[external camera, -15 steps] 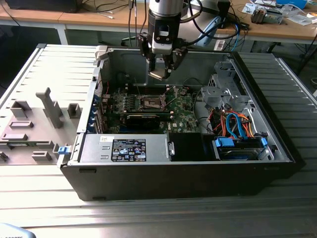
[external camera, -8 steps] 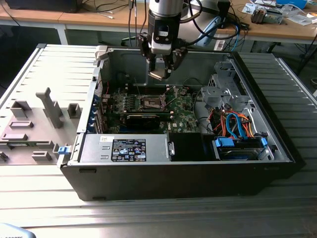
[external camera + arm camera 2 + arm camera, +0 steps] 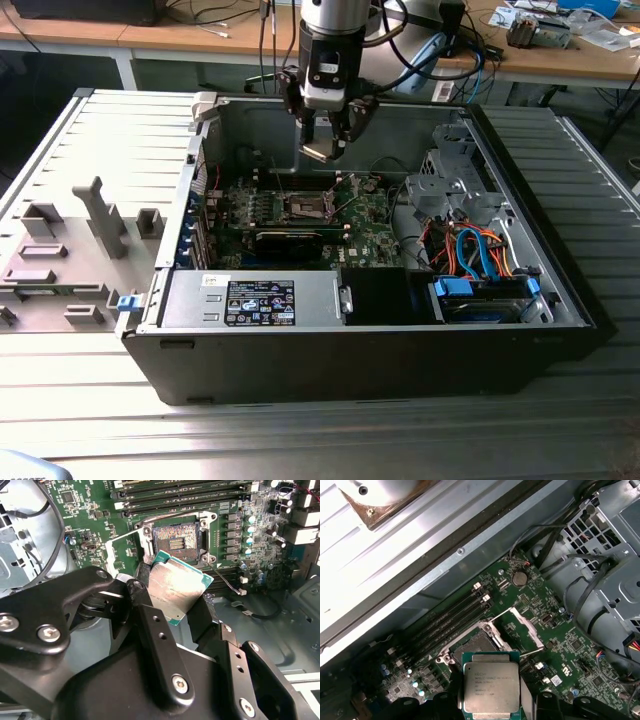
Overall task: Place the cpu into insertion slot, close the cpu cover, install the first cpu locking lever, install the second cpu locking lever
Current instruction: 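Place the cpu into insertion slot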
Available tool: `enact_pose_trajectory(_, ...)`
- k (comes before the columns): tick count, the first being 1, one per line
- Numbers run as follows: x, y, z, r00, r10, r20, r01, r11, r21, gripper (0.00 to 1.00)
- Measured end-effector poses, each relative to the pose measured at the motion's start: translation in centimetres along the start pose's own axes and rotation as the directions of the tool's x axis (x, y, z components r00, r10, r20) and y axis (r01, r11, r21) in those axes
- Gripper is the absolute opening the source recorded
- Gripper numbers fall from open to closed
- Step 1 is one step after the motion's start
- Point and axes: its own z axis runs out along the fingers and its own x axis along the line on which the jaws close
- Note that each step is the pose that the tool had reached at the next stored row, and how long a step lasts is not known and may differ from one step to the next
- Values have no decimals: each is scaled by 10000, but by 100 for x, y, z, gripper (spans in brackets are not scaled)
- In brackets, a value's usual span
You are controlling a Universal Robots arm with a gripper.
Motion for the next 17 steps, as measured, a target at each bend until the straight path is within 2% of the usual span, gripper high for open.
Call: enact_pose_trajectory(17, 0, 0, 7, 9997, 264, 9, -264, 9997, -5, 55)
